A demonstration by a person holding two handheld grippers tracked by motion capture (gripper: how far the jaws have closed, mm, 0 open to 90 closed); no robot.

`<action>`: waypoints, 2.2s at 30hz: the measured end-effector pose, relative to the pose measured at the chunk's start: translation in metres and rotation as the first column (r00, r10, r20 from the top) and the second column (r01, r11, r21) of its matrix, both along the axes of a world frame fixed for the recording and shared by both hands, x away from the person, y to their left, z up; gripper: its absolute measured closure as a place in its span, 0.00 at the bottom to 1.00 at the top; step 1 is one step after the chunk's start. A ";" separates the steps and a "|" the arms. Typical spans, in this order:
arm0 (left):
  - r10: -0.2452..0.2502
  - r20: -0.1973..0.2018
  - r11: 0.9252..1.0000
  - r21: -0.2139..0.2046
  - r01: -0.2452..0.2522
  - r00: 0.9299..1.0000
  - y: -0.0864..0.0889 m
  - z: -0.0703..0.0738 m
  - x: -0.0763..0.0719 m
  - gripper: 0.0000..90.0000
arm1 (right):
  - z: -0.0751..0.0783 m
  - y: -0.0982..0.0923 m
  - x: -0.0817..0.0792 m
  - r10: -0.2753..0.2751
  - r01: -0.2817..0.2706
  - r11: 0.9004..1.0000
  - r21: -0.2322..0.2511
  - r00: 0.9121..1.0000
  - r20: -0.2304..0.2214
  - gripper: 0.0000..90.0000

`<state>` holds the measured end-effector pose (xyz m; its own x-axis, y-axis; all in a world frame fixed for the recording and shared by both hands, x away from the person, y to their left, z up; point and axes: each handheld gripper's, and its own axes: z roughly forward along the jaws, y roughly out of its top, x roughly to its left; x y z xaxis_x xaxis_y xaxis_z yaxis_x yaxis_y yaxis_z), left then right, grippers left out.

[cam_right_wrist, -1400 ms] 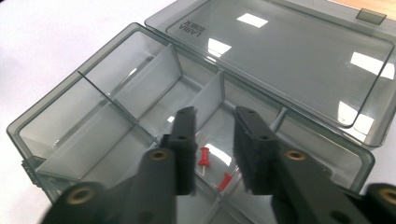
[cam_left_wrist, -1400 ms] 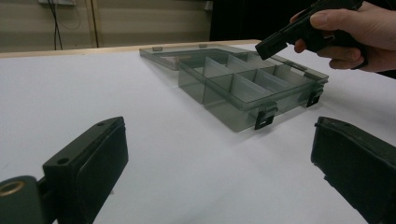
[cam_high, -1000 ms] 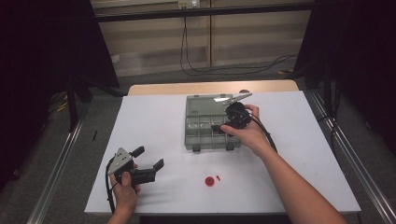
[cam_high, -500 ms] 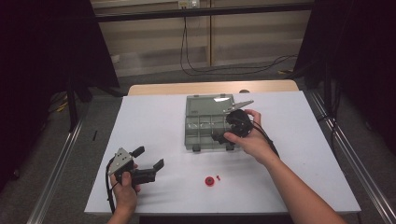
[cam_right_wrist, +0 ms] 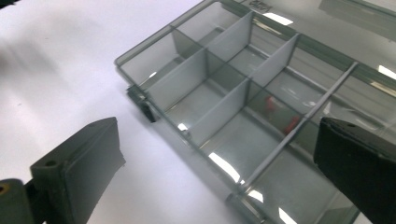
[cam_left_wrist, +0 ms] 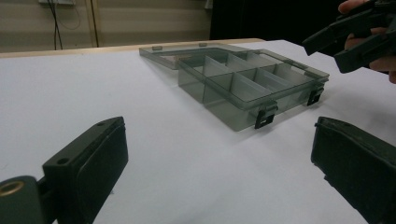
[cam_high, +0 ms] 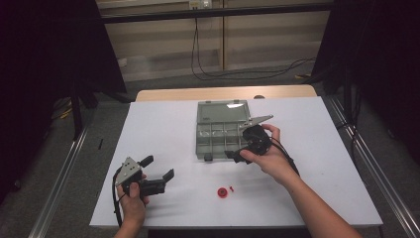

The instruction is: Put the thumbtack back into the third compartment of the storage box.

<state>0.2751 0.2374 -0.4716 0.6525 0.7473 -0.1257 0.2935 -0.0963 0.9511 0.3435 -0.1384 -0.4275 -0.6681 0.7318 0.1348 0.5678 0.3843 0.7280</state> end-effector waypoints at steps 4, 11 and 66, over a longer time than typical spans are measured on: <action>-0.001 0.000 1.000 0.000 0.001 1.000 0.000 0.000 0.000 0.04 | 0.001 0.003 -0.010 0.022 -0.022 1.000 -0.002 1.000 0.012 0.02; 0.000 0.001 1.000 0.001 0.000 1.000 0.000 0.000 0.000 0.04 | -0.001 0.009 -0.025 0.038 -0.038 0.999 -0.015 0.999 0.017 0.05; -0.003 0.002 1.000 0.002 0.003 1.000 0.000 0.000 0.000 0.04 | -0.050 0.009 -0.099 0.034 -0.032 0.998 0.044 0.999 -0.028 0.82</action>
